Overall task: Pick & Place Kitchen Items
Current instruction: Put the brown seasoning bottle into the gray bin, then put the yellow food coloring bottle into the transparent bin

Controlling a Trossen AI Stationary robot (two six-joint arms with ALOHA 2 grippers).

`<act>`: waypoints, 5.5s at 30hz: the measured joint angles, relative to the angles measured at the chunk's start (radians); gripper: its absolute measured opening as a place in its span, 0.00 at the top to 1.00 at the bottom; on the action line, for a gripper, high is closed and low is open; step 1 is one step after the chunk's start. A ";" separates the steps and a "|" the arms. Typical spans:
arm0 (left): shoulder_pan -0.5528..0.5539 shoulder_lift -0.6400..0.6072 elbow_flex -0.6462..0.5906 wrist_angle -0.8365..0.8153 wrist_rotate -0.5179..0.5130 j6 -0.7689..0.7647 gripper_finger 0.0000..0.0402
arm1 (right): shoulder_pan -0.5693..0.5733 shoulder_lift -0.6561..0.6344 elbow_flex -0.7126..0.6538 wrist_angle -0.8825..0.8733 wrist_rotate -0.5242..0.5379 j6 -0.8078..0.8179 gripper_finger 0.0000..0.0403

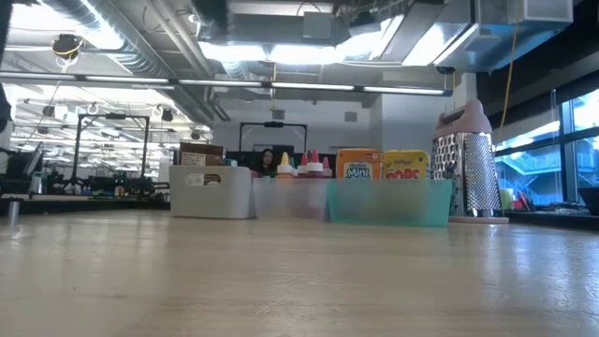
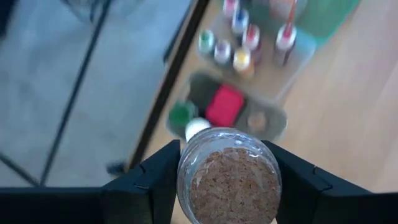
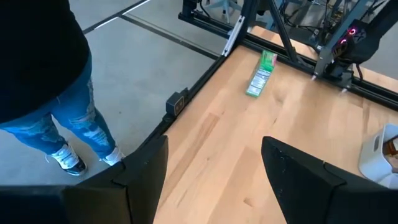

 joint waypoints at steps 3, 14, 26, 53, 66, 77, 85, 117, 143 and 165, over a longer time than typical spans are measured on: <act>0.011 -0.115 -0.209 0.063 0.030 -0.057 0.52 | 0.000 -0.005 0.000 -0.014 0.000 0.000 0.35; -0.027 -0.408 -0.841 0.568 0.163 -0.204 0.52 | -0.047 -0.043 0.000 -0.025 0.004 -0.026 0.35; 0.016 -0.356 -1.046 0.772 0.217 -0.139 0.51 | -0.140 -0.051 0.000 -0.024 0.005 -0.052 0.35; 0.115 -0.230 -1.250 1.078 0.260 -0.195 0.51 | -0.312 -0.048 0.000 -0.023 -0.033 -0.098 0.35; 0.115 -0.152 -1.247 1.130 0.252 -0.187 0.50 | -0.367 -0.034 0.000 -0.023 -0.092 -0.105 0.35; 0.113 -0.144 -1.246 1.128 0.242 -0.233 0.47 | -0.398 -0.031 0.000 -0.023 -0.136 -0.105 0.35; 0.108 -0.143 -1.246 1.125 0.229 -0.259 0.42 | -0.399 -0.031 0.000 -0.023 -0.138 -0.105 0.35; -0.176 -0.330 -1.096 1.070 0.248 -0.354 0.41 | -0.351 -0.023 0.000 -0.032 -0.426 0.230 0.35; -0.550 -0.330 -1.096 1.124 0.105 -0.538 0.41 | 0.262 0.260 0.000 -0.234 -0.270 1.340 0.35; -0.550 -0.330 -1.096 1.123 0.204 -0.489 0.41 | 0.324 0.550 0.000 -0.152 -0.229 1.600 0.35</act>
